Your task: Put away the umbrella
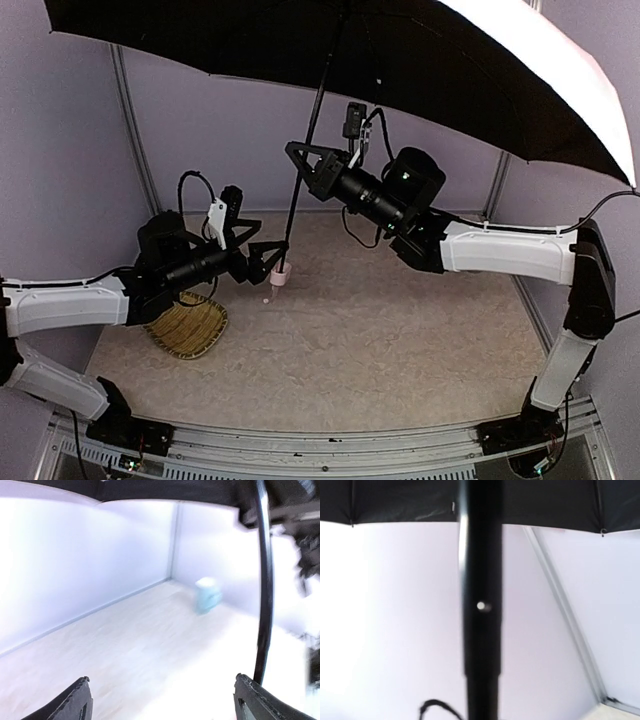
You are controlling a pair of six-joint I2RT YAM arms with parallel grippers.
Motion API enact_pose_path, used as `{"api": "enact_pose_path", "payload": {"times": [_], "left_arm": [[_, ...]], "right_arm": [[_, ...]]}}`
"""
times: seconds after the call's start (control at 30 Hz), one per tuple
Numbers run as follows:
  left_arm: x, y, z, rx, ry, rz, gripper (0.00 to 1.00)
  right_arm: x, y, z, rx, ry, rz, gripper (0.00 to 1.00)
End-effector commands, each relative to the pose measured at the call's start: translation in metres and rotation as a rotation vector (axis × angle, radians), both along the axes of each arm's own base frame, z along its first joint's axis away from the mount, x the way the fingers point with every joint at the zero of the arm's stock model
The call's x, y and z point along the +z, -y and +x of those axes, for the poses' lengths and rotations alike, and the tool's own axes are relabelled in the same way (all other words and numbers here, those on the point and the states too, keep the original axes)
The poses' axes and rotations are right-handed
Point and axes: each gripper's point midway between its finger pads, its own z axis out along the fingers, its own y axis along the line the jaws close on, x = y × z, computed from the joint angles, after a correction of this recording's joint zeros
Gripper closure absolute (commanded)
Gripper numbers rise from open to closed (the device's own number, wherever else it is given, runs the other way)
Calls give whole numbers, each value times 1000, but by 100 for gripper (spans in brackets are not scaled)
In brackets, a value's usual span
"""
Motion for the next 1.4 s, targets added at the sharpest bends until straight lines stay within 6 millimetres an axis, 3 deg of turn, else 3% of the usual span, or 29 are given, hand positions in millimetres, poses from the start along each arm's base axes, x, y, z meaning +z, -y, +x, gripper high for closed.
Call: {"api": "enact_pose_path", "payload": {"times": [0.0,0.13,0.4,0.47,0.6,0.67,0.73,0.87,1.03,1.2,1.37], "left_arm": [[57,44,-43,-332,36,-170,3],[67,53,-46,-388,39,-183,3],[74,58,-76,-558,104,-136,3],[72,50,-76,-553,127,-100,3],[69,15,-51,-455,84,-111,2],[72,8,-49,-466,68,-126,2],[74,13,-57,-501,81,-129,2],[73,44,-78,-584,113,-115,1],[70,50,-43,-465,25,-175,3],[65,72,-37,-523,-47,-172,15],[60,85,-38,-560,-74,-172,51]], "right_arm": [[36,10,-25,61,89,103,100],[41,10,-38,110,141,84,100],[45,14,-50,154,192,76,100],[46,20,-48,161,190,81,100],[46,28,-47,159,210,35,100],[42,28,-46,147,219,12,100],[40,26,-45,148,220,4,100],[36,22,-45,166,213,6,100],[31,18,-48,202,197,8,100],[23,18,-48,219,171,20,100],[18,17,-51,244,156,26,100]]}}
